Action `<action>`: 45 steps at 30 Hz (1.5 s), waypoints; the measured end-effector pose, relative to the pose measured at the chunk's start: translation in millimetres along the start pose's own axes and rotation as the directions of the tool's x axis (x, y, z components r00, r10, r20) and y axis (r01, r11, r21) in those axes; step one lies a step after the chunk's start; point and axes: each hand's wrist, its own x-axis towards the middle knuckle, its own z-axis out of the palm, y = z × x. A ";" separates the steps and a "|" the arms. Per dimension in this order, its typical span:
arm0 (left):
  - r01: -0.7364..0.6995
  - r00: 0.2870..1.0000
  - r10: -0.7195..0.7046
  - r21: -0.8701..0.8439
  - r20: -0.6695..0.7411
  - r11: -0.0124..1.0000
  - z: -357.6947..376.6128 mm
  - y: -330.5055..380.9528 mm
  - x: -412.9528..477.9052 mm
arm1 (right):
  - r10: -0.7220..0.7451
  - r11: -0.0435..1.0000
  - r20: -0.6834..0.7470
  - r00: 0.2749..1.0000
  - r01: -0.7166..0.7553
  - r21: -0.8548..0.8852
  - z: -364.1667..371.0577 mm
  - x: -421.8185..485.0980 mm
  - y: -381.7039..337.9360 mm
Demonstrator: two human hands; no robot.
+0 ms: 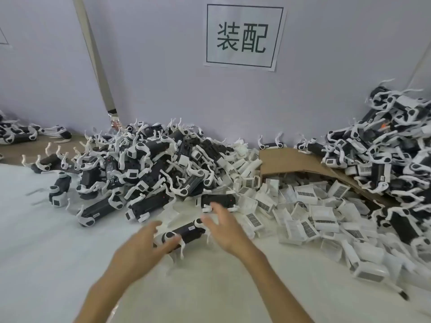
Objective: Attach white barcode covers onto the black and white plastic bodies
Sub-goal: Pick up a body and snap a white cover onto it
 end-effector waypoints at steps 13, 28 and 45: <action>0.004 0.976 -0.207 -0.938 -0.072 0.346 40.9 63.0 5.2 | -0.115 0.714 -0.183 0.976 0.210 0.668 -40.8 -30.8 3.3; 0.180 0.974 0.162 -0.974 0.157 -0.136 65.2 111.6 61.9 | -0.123 0.944 -0.446 0.886 0.243 0.223 -74.0 -10.2 48.4; 0.229 0.948 0.219 -0.973 0.230 0.029 101.3 91.2 53.6 | 0.146 0.949 -0.547 0.824 0.039 0.312 -62.2 -21.1 95.9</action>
